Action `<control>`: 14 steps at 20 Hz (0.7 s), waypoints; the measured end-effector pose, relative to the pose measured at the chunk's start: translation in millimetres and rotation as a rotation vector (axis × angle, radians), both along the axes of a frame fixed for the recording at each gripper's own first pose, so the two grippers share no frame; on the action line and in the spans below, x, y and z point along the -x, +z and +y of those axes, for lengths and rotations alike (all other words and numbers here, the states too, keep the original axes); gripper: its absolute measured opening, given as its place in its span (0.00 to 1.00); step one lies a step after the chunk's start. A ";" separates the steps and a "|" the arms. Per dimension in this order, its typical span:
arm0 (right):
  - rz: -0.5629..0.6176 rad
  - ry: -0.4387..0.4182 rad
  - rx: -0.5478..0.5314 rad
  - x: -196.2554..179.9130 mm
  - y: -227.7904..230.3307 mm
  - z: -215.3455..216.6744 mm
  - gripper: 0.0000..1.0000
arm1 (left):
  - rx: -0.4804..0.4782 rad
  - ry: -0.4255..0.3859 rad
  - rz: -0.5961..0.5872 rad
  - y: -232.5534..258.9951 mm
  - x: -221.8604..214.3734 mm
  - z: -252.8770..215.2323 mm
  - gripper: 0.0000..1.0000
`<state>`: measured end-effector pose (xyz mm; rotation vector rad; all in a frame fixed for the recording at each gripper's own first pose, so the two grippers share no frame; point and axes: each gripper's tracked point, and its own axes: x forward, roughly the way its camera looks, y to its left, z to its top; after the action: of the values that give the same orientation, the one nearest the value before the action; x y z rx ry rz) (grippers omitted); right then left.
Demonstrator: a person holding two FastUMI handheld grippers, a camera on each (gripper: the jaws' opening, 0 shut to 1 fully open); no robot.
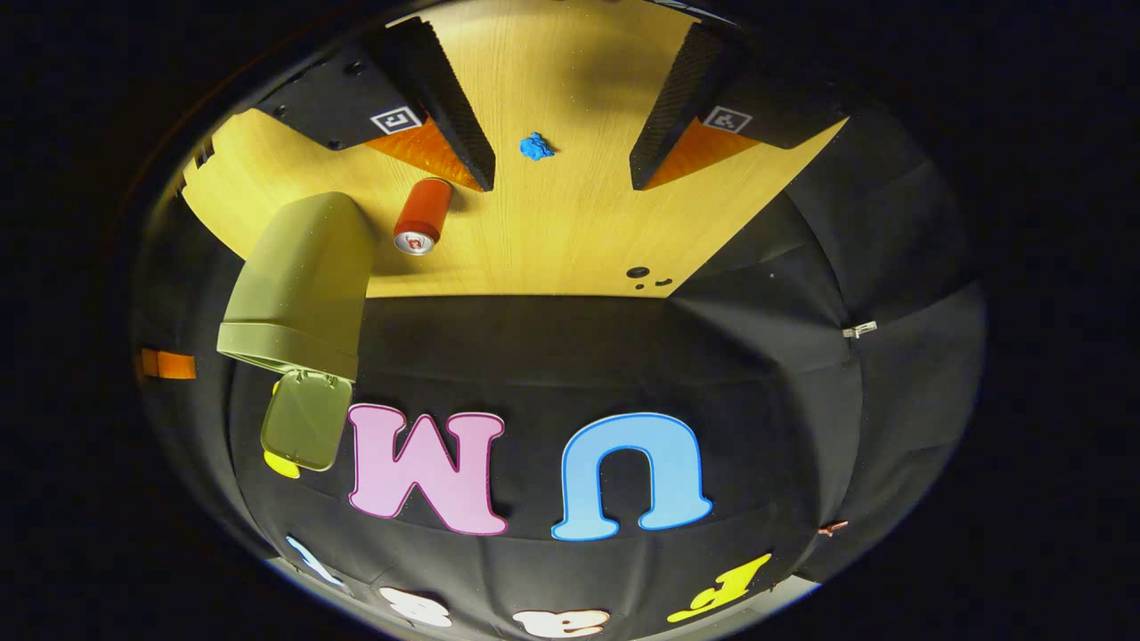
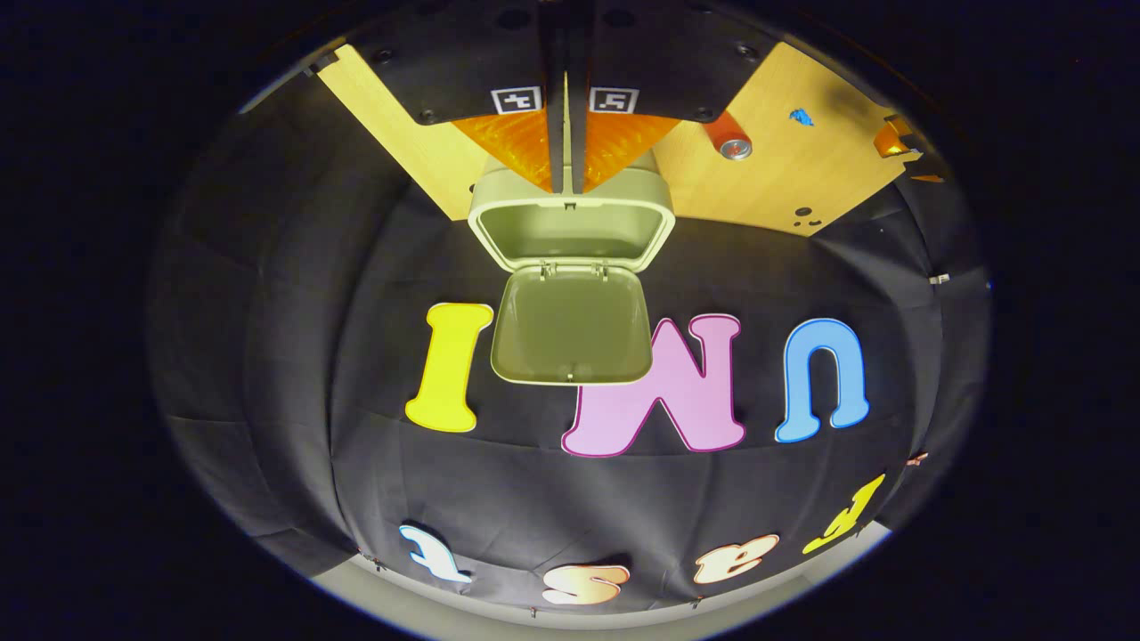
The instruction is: Press the lid of the desktop garbage bin to open it, pick up the crumpled paper on the desktop and throw it into the bin, then pick up the pop can on the desktop and drop it into the bin, and finally close the garbage bin lid.
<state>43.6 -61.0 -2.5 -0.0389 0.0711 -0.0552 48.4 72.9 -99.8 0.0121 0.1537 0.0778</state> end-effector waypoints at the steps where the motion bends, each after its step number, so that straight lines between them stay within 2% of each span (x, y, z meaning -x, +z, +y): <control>1: 0.014 -0.004 0.001 3.6 -5.7 -0.1 0.05 | 0.006 -0.009 0.007 -3.5 -3.1 -2.0 0.99; 10: 0.101 -0.045 -0.005 40.9 -37.6 -2.1 0.06 | 0.008 -0.034 0.111 -55.6 -42.6 -0.4 0.99; 11: 0.110 -0.052 -0.011 43.7 -39.8 -3.4 0.15 | 0.005 -0.035 0.124 -61.3 -48.6 0.3 0.99; 12: 0.121 -0.054 -0.018 47.5 -44.8 -3.2 0.18 | 0.004 -0.037 0.137 -67.4 -53.5 1.0 0.99; 14: 0.147 -0.061 -0.027 55.4 -53.6 -4.0 0.46 | 0.009 -0.045 0.161 -80.9 -64.9 0.2 0.99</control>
<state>-11.7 -65.1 -56.1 -0.0138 0.2204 -0.1119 113.3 73.2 -180.7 0.0128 0.3150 0.0313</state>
